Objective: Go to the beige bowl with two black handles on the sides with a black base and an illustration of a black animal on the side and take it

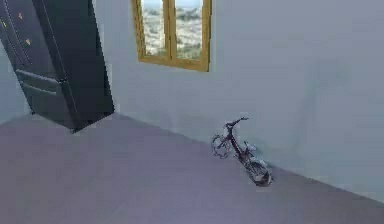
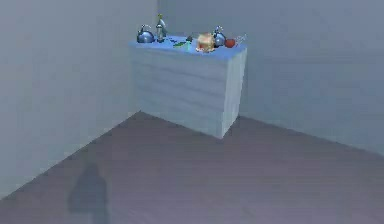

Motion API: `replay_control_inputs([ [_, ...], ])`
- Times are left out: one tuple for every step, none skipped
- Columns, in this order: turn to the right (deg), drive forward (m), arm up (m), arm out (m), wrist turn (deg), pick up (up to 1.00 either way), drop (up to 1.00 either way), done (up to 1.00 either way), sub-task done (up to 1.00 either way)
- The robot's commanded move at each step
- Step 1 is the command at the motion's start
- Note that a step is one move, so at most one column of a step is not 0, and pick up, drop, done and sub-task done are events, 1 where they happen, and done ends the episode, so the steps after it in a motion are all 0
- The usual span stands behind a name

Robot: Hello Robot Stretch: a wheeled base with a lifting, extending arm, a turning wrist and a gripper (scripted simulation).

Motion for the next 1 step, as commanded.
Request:
replay_control_inputs([
  [-45.0,0.0,0.0,0.0,0.0,0.0,0.0,0.0,0.0],
])
